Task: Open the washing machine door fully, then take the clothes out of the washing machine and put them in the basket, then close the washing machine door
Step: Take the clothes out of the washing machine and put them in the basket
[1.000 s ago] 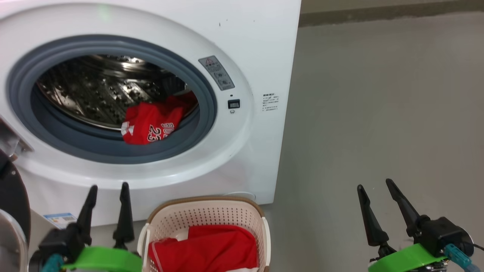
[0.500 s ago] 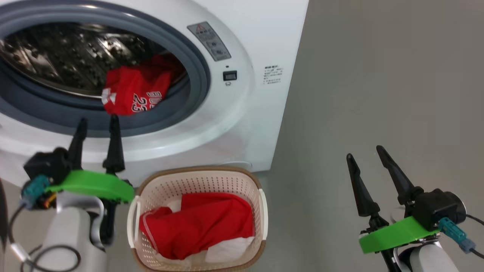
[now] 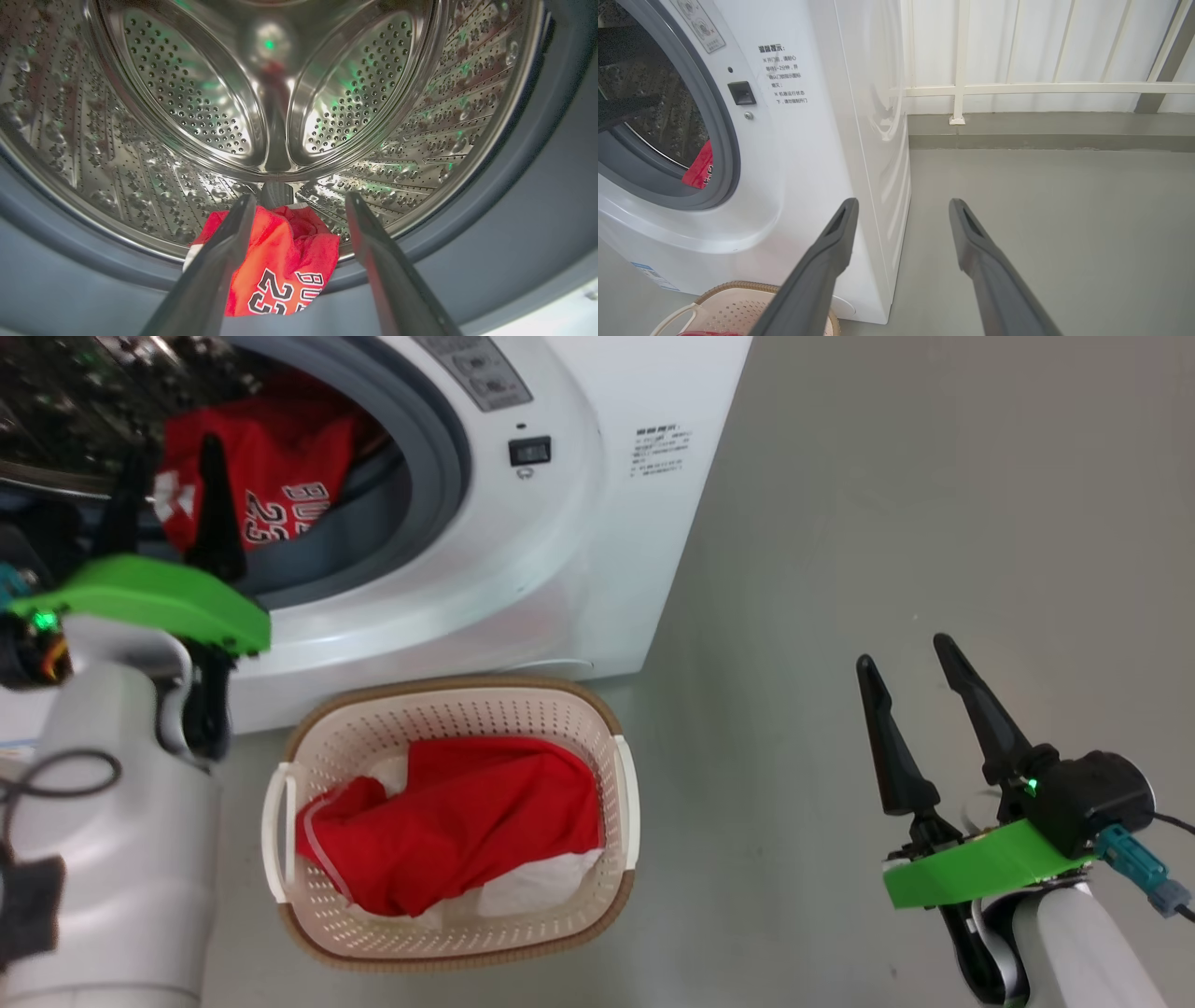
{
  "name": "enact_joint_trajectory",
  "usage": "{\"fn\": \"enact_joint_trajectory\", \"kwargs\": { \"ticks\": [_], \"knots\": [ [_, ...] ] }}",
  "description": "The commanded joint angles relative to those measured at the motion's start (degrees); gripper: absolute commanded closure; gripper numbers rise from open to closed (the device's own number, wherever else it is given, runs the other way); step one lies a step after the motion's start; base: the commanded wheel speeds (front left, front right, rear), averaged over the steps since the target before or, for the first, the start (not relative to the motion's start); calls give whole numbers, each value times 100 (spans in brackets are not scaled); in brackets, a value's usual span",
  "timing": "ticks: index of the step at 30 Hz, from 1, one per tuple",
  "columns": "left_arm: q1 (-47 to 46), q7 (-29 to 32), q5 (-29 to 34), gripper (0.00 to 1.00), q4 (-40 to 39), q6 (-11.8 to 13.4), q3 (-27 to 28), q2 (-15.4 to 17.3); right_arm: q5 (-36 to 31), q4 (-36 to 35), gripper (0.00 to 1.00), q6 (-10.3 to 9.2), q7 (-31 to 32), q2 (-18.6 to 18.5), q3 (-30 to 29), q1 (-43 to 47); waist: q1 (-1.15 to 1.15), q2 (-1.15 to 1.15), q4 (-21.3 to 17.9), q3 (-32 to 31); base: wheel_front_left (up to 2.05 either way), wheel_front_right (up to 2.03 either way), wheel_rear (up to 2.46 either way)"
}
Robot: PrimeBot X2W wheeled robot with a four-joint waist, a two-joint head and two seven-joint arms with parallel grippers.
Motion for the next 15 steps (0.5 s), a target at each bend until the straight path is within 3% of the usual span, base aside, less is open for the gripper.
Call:
{"fn": "enact_joint_trajectory", "kwargs": {
  "ticks": [1, 15],
  "knots": [
    [-303, 27, -86, 0, 60, -61, 141, 285, 8, -171, 0, 36, -36, -34, 168, -142, 0, 0, -133, 293, 0, 0, 0],
    [-1897, 606, -115, 0, 1609, -65, -126, 702, 131, -228, 0, 36, -36, -34, 247, -445, 0, 0, -329, 970, 0, 0, 0]
  ]
}}
